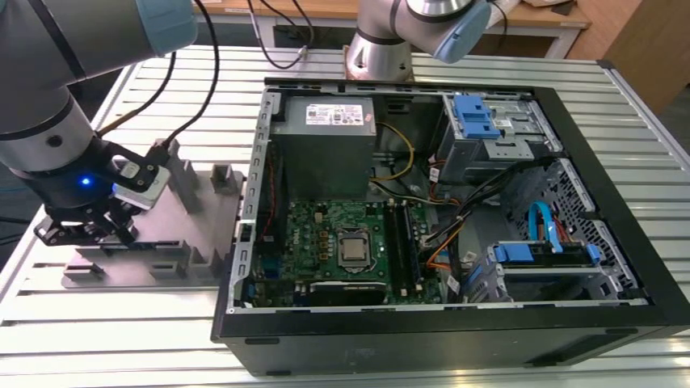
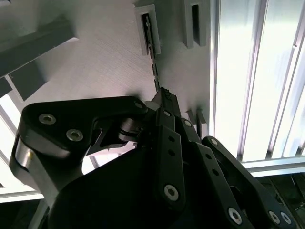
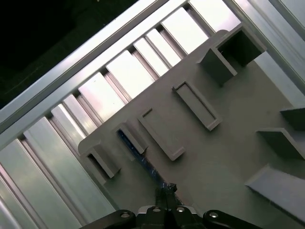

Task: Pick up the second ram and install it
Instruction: 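Pick up the second ram and move it above second insertion slot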

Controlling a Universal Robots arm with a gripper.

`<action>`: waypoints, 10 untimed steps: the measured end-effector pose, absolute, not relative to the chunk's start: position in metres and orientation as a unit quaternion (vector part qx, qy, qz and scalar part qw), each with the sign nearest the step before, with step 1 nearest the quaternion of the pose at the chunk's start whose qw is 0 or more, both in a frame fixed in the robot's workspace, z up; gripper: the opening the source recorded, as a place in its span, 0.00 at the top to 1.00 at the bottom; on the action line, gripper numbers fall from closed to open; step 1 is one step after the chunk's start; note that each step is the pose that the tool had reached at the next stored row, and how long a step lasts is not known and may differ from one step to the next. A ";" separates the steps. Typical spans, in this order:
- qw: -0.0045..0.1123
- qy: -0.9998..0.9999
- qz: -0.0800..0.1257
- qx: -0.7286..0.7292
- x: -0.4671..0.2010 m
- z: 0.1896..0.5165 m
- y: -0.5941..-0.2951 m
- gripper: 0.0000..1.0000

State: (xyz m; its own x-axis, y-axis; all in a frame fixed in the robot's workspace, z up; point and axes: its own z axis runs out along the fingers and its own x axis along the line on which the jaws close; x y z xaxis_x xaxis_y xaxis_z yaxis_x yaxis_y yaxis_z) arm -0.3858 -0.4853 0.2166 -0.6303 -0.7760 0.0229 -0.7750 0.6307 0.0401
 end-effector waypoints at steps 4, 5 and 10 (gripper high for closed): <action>0.019 -0.896 -0.013 0.444 -0.386 0.217 -0.485 0.93; 0.019 -0.894 -0.013 0.447 -0.386 0.217 -0.485 0.93; 0.019 -0.885 -0.012 0.465 -0.386 0.217 -0.485 0.93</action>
